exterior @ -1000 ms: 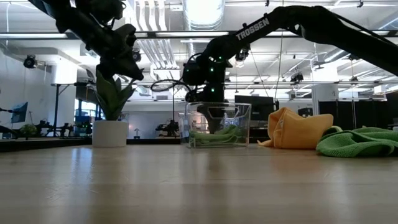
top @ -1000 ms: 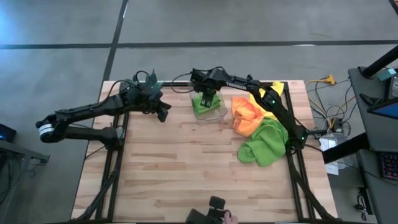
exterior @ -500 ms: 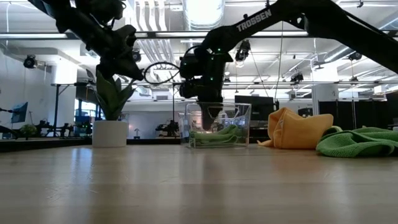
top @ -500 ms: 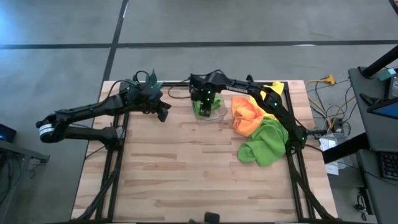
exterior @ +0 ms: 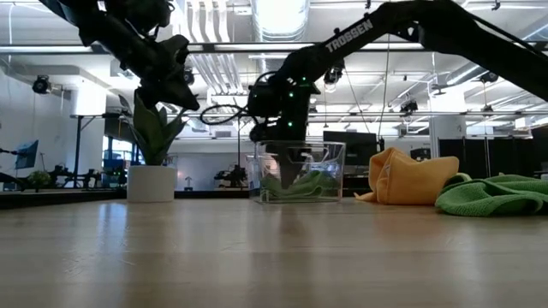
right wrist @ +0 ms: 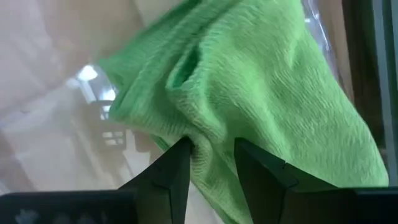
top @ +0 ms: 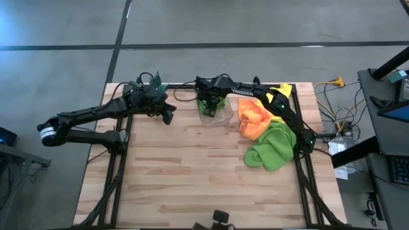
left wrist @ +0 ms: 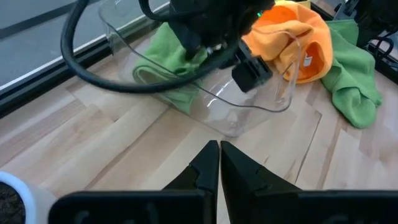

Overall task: Fold microfiber towels
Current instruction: Put the folded top green towel into the transparent bin

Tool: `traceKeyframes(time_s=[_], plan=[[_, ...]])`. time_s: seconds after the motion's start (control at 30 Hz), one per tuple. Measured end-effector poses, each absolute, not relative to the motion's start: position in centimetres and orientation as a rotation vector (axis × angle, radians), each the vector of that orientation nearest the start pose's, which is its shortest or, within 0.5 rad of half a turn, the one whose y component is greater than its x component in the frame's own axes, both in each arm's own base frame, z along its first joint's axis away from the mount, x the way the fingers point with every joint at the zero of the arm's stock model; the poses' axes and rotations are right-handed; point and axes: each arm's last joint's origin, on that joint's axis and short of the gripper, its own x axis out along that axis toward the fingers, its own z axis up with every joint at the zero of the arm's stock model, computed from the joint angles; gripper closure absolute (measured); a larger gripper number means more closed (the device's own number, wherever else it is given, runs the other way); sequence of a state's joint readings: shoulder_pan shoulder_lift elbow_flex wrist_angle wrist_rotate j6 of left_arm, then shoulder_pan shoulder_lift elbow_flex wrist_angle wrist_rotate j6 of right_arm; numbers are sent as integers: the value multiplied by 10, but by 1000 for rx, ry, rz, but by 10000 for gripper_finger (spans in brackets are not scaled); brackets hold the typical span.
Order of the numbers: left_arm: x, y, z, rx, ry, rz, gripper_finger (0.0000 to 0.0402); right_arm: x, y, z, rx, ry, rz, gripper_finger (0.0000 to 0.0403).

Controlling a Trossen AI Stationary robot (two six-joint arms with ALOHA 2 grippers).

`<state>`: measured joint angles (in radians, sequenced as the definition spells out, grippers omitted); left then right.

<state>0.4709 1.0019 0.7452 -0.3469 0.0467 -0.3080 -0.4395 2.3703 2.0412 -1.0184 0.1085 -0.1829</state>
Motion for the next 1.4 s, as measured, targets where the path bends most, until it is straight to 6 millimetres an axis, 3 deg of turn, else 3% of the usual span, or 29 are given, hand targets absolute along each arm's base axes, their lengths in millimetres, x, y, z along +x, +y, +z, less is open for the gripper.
traceKeyframes(time_s=[0.1,0.3,0.57,0.8,1.1,1.4], plan=[[188,94,267,-450,518,499,402,432,-209,176,81,1403,-331,282],[188,94,267,-451,518,496,402,426,-211,204,133,1363,-274,282],[197,95,271,-463,447,374,402,406,-217,242,200,1233,-47,282],[212,99,259,-507,476,348,402,407,-231,225,4,1180,16,281],[219,93,254,-520,510,290,402,411,-222,197,-100,1176,96,243],[219,92,254,-534,505,289,402,421,-210,182,-130,1134,79,279]])
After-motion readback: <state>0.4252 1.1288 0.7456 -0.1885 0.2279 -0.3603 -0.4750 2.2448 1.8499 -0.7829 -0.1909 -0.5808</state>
